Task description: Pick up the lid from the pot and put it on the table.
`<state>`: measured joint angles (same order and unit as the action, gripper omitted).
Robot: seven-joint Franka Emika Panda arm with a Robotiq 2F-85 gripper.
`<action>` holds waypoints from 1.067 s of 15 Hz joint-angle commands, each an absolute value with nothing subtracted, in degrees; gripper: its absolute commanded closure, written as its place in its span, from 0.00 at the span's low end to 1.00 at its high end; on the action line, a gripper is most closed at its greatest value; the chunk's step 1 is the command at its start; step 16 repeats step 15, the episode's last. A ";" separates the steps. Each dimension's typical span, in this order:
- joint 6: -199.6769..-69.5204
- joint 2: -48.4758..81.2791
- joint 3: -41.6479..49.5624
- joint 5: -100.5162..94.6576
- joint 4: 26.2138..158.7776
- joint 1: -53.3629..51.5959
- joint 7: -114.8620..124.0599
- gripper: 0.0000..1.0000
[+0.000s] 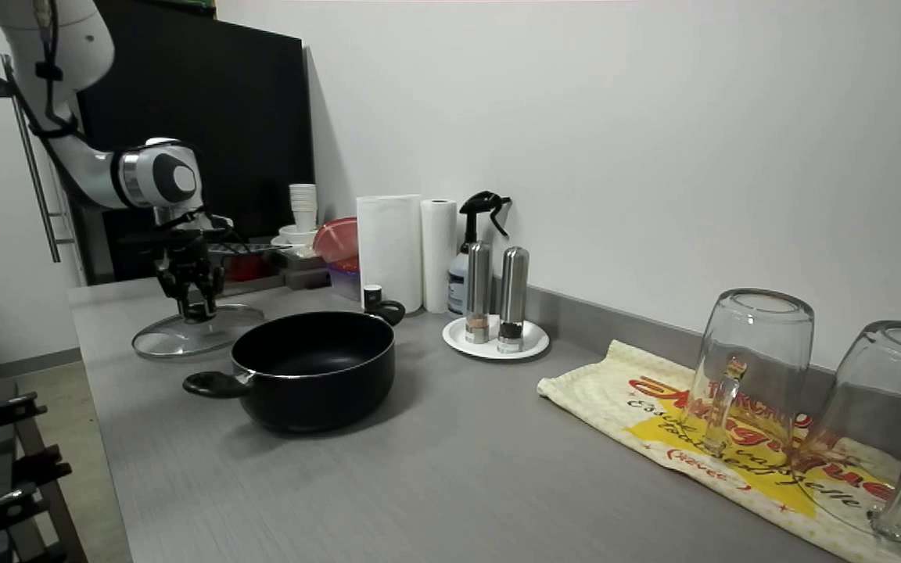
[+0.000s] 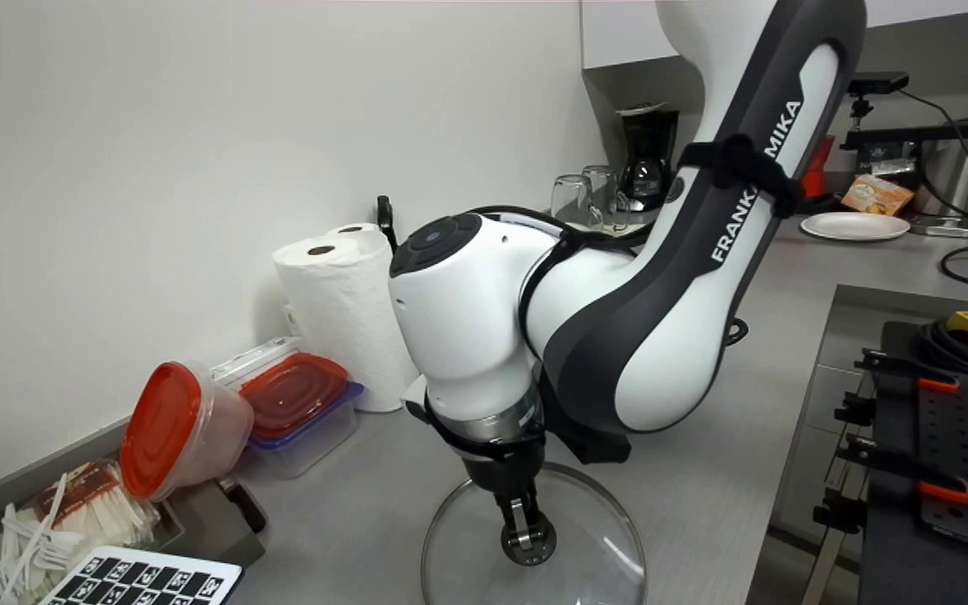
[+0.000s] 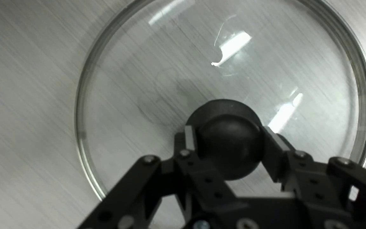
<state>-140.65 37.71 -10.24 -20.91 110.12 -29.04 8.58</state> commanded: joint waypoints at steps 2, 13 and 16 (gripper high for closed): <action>-138.64 39.78 -8.82 -21.40 106.63 -30.48 8.90 0.75; -139.83 38.96 -9.64 -20.45 108.53 -29.37 8.27 0.39; -139.83 38.96 -9.64 -20.45 108.53 -29.37 8.27 0.39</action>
